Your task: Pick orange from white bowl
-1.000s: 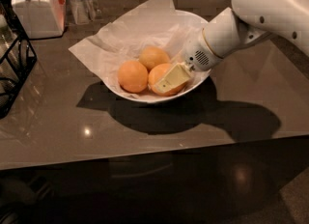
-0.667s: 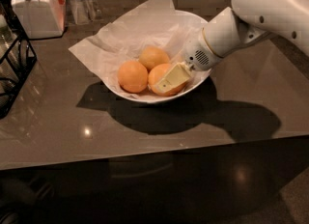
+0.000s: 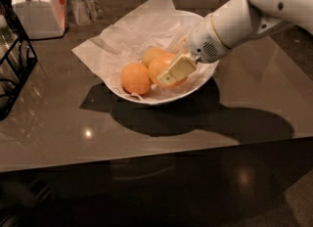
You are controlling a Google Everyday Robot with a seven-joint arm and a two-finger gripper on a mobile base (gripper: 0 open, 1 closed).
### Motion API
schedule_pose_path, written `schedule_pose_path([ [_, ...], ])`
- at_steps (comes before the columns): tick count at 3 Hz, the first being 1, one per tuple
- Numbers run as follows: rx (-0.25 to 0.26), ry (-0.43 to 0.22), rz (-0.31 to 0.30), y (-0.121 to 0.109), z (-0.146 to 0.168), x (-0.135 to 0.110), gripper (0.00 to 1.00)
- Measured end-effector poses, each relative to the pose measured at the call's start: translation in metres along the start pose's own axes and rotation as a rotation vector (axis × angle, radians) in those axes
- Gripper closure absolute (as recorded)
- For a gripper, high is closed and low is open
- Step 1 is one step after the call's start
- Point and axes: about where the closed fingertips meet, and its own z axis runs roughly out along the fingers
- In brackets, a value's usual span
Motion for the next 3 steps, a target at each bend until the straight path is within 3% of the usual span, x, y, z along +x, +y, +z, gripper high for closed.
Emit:
schedule_pose_path([
  [1, -0.060, -0.113, -0.033, 0.009, -0.023, -0.023, 1.00],
  [2, -0.095, -0.189, -0.001, 0.024, -0.057, -0.028, 1.00],
  [3, -0.046, -0.213, 0.043, 0.042, -0.097, -0.021, 1.00],
])
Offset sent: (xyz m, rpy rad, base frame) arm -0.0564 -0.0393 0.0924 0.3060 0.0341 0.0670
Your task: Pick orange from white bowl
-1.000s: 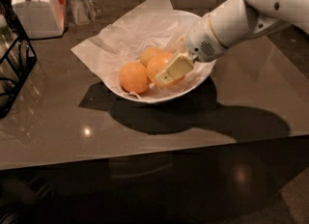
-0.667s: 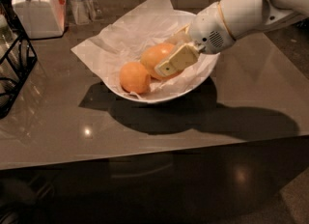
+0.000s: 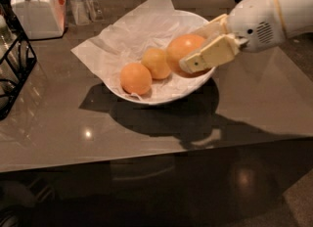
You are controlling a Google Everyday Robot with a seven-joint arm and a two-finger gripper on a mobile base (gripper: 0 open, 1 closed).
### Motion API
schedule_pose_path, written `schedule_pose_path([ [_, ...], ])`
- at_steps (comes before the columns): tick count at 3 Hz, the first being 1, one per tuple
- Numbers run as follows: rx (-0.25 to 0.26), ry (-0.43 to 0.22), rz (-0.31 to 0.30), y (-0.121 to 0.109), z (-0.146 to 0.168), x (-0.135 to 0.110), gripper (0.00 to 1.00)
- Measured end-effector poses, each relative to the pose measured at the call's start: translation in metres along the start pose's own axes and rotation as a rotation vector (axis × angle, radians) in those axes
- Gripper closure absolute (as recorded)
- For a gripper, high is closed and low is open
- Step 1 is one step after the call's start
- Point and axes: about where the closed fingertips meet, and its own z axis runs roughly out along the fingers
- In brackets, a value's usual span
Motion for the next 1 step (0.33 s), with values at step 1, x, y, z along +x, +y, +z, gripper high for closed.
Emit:
schedule_pose_path([
  [1, 0.052, -0.008, 0.034, 0.0169, -0.0305, 0.0025, 1.00],
])
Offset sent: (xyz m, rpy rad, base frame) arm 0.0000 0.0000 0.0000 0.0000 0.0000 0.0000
